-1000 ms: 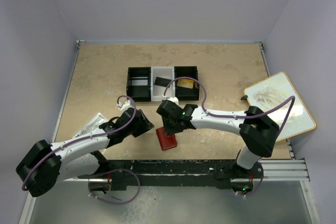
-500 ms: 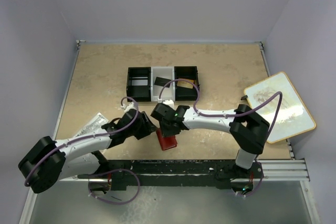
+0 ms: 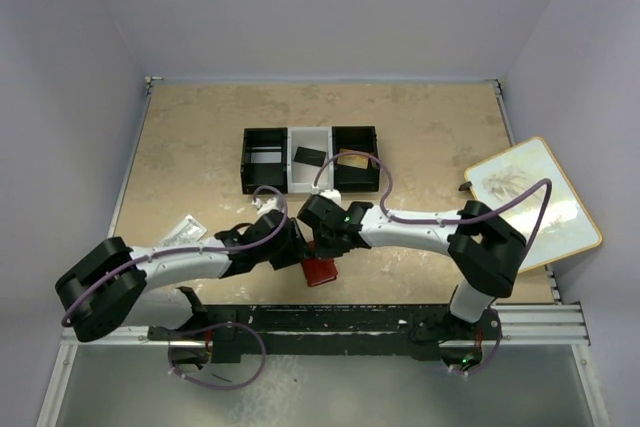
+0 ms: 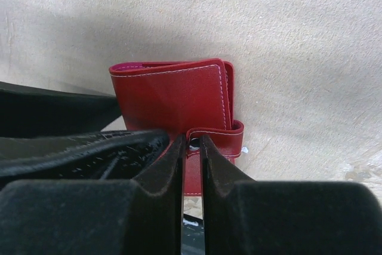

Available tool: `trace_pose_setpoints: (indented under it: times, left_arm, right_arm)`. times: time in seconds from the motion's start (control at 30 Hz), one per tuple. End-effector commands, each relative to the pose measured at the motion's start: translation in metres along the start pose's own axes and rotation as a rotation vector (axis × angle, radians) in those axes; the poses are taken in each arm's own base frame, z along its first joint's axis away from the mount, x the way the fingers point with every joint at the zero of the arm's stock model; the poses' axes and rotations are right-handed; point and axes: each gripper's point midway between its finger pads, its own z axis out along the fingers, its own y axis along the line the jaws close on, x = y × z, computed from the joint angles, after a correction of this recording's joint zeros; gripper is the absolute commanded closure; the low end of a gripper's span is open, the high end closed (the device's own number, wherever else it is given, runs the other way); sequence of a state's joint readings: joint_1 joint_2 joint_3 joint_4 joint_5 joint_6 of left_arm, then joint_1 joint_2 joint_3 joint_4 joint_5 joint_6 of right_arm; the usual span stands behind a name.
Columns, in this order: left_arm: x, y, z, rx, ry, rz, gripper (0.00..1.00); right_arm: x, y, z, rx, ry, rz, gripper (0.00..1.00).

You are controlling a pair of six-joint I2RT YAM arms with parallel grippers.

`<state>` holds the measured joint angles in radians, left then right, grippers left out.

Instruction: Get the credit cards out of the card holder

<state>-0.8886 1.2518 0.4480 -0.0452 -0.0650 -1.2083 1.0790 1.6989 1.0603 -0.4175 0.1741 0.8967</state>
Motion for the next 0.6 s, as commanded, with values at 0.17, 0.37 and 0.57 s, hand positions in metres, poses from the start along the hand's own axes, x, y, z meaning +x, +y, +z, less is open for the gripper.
trace_pose_setpoints:
  times: [0.17,0.37,0.57]
  left_arm:
    - [0.001,0.029,0.012,-0.199,-0.025,0.134,0.55]
    - [0.000,0.075,0.009,-0.405,-0.034,0.233,0.61]
    - [0.002,0.069,0.013,-0.384,-0.027,0.237,0.61]
  right_arm:
    - [-0.018,-0.005,-0.018,-0.188,-0.055,0.165,0.90]
    - [-0.021,-0.033,-0.020,-0.147,-0.068,0.200,0.90]
    - [-0.027,-0.033,-0.020,-0.155,-0.094,0.179,0.85]
